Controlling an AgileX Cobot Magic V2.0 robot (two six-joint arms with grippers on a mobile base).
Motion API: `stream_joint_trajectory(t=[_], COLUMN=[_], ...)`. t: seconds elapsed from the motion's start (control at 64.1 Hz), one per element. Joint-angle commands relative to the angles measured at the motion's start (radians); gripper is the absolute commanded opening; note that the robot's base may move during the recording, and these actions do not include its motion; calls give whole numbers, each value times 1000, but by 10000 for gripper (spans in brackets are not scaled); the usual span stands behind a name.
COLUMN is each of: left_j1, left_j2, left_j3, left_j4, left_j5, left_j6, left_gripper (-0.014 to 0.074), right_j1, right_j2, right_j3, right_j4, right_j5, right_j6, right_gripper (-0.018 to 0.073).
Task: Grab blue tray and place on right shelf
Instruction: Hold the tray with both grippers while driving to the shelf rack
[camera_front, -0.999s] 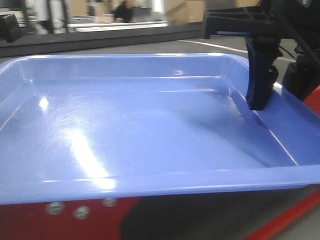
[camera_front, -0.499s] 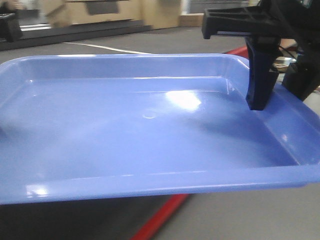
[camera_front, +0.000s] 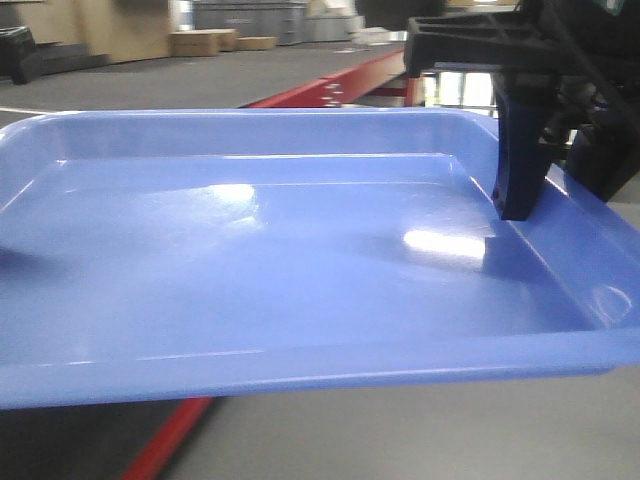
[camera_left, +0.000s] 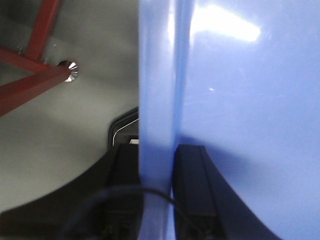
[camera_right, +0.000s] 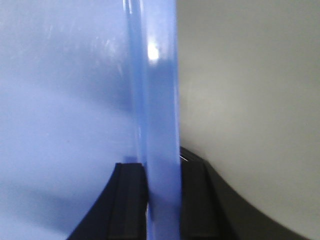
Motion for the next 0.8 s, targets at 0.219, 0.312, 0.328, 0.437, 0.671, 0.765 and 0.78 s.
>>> stream_joint_trajectory(t=[0.219, 0.312, 0.328, 0.437, 0.671, 0.765, 0.78], left_j1=[-11, -11, -11, -11, -11, -11, -11], left_j2=[-23, -23, -23, -23, -23, -23, -23], left_j3=[-29, -29, -29, -29, -29, -29, -29], left_j4=[-27, -27, -27, -27, -27, -27, -27], left_j5=[-4, -4, -4, -4, -4, -4, -4], left_j6=[-3, -3, -3, -3, -3, -3, -3], left_gripper=[42, 42, 42, 42, 42, 42, 42], right_j1=[0, 0, 0, 0, 0, 0, 0], right_j2=[-38, -38, -38, -38, -38, -38, -38], right_j3=[-28, -28, -28, -28, -28, -28, -28], right_j4=[-10, -10, -10, -10, -10, -10, -10], right_j5=[-53, -53, -53, -53, -53, -53, -53], right_j6=[10, 10, 10, 10, 10, 10, 10], right_gripper=[230, 230, 230, 230, 230, 230, 230])
